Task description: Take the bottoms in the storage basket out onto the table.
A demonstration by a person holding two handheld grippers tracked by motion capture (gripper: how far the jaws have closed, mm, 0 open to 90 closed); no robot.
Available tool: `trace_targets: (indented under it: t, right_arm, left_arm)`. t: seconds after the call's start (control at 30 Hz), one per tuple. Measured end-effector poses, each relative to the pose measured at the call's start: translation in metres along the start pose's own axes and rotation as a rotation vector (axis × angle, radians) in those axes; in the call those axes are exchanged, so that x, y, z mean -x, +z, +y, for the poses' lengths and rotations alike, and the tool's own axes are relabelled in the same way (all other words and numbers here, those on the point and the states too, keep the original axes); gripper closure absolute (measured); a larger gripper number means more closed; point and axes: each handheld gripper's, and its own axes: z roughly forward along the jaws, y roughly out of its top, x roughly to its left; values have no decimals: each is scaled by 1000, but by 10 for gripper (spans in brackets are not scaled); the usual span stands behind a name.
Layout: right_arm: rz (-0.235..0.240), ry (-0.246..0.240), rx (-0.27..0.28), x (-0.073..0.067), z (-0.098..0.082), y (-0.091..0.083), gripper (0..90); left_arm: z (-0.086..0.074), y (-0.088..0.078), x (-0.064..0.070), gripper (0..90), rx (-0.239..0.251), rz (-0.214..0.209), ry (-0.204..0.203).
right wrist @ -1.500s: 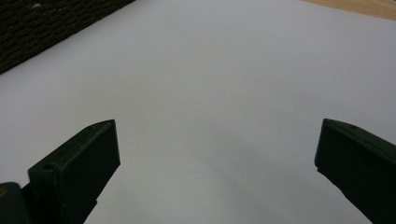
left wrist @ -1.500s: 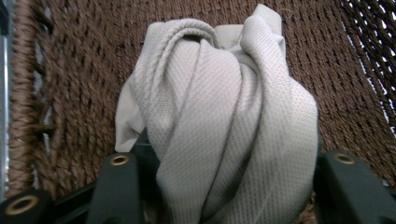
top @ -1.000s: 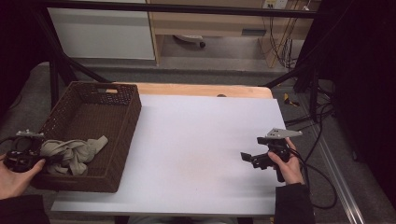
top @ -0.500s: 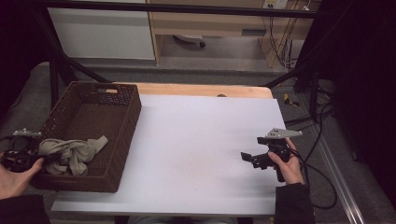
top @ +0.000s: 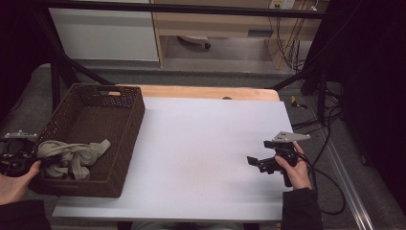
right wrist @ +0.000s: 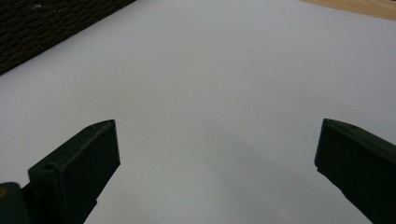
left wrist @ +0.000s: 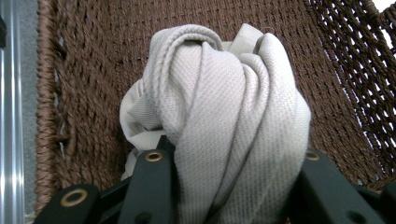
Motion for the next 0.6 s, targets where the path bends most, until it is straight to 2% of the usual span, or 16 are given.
trace_targets:
  t: [0.27,0.6]
  right_arm:
    - [2,2,0,0,0,0,7]
    - [5,0,-10,-1,-1,2,7]
  left_arm:
    - [4,-8,4,631,11,13,20]
    - [12,-17,11,631,26,8,45]
